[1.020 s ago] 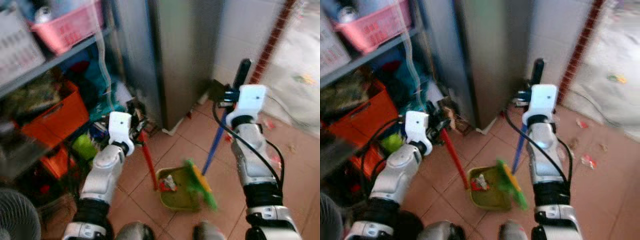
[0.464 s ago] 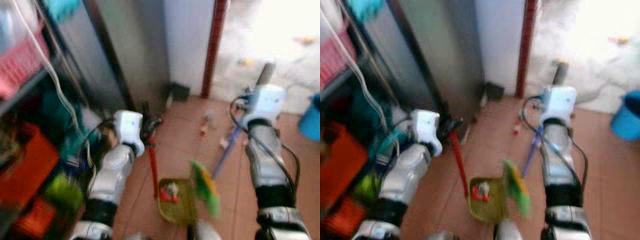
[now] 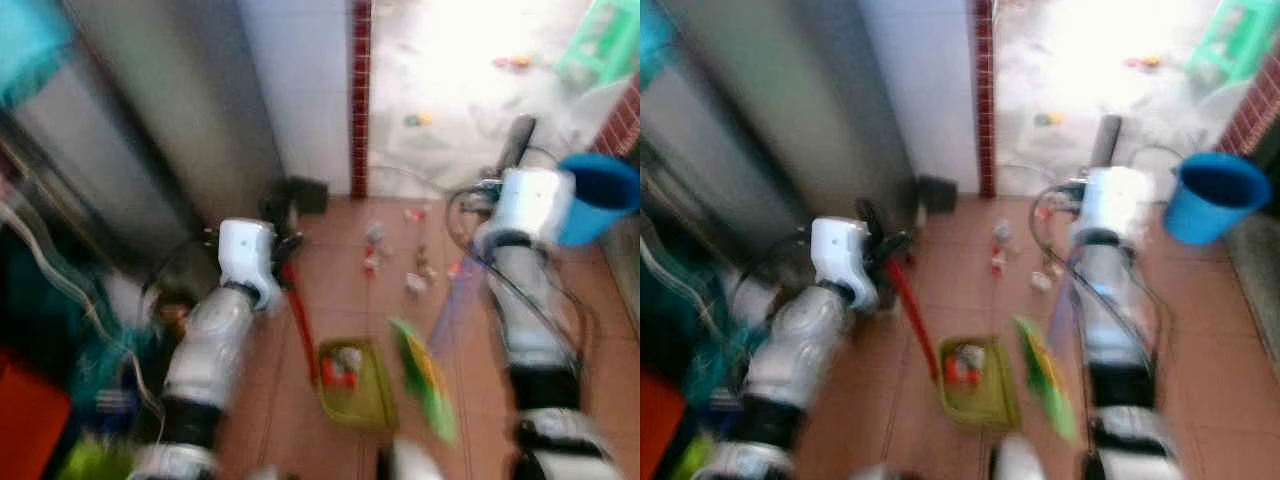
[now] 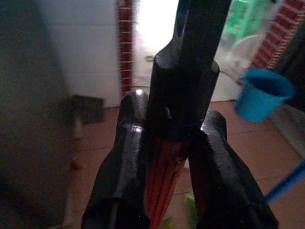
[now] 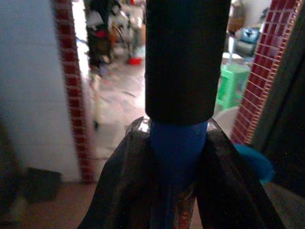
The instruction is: Sweep floor
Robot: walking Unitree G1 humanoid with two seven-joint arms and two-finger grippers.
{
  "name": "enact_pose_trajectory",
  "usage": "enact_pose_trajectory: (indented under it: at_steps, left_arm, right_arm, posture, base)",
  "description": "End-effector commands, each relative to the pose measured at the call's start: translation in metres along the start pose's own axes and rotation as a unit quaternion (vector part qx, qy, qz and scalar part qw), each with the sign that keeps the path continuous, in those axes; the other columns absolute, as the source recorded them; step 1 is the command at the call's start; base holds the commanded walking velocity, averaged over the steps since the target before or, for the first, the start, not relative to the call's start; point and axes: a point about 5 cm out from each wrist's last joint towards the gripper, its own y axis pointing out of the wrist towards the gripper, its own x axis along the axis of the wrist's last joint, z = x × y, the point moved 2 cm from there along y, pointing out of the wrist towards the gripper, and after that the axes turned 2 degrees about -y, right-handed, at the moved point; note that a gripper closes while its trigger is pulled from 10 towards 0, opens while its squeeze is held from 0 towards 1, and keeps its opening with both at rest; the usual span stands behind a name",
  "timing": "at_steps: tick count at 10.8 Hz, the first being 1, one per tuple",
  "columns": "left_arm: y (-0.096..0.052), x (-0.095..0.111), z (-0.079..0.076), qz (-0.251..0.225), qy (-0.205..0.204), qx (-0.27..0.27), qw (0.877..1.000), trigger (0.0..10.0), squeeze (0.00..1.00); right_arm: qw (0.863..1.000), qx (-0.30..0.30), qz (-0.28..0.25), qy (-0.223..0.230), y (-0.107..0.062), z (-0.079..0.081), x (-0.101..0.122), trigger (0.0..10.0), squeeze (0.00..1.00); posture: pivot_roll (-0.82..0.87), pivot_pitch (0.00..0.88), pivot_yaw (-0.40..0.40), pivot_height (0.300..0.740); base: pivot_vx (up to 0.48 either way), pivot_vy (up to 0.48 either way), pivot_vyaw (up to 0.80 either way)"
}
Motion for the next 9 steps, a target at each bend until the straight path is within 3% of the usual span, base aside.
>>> enact_pose_trajectory:
  at_steps: [1, 4, 5, 7, 9]
  left_arm:
    - [-0.002, 0.013, 0.007, -0.029, -0.007, 0.001, 1.000, 10.0, 0.00]
    - [-0.005, 0.015, 0.005, -0.054, -0.014, 0.039, 0.998, 10.0, 0.00]
    - [-0.012, 0.019, 0.012, -0.071, -0.021, 0.066, 0.995, 10.0, 0.00]
    - [-0.022, 0.020, 0.021, -0.078, -0.027, 0.087, 0.993, 10.0, 0.00]
    - [-0.032, 0.016, 0.025, -0.078, -0.028, 0.081, 0.993, 10.0, 0.00]
  right_arm:
    - [0.999, 0.020, -0.024, 0.007, 0.001, 0.017, 0.012, 10.0, 0.00]
    - [0.997, 0.072, -0.026, -0.002, 0.003, 0.040, 0.011, 10.0, 0.00]
    - [0.995, 0.095, -0.024, -0.007, 0.008, 0.049, 0.012, 10.0, 0.00]
    - [0.994, 0.110, -0.016, -0.006, 0.008, 0.059, 0.009, 10.0, 0.00]
    - [0.995, 0.103, -0.013, 0.000, 0.006, 0.059, 0.005, 10.0, 0.00]
  posture:
    - [-0.08, 0.052, 0.116, 0.740]
    - [-0.02, 0.014, -0.005, 0.740]
    - [0.01, 0.005, -0.049, 0.740]
    - [0.03, 0.011, -0.070, 0.740]
    - [0.02, 0.020, -0.033, 0.740]
  base:
    - [0.480, 0.000, 0.00]
    - [0.000, 0.000, 0.00]
    - [0.000, 0.000, 0.00]
    - [0.000, 0.000, 0.00]
    - [0.384, 0.276, -0.61]
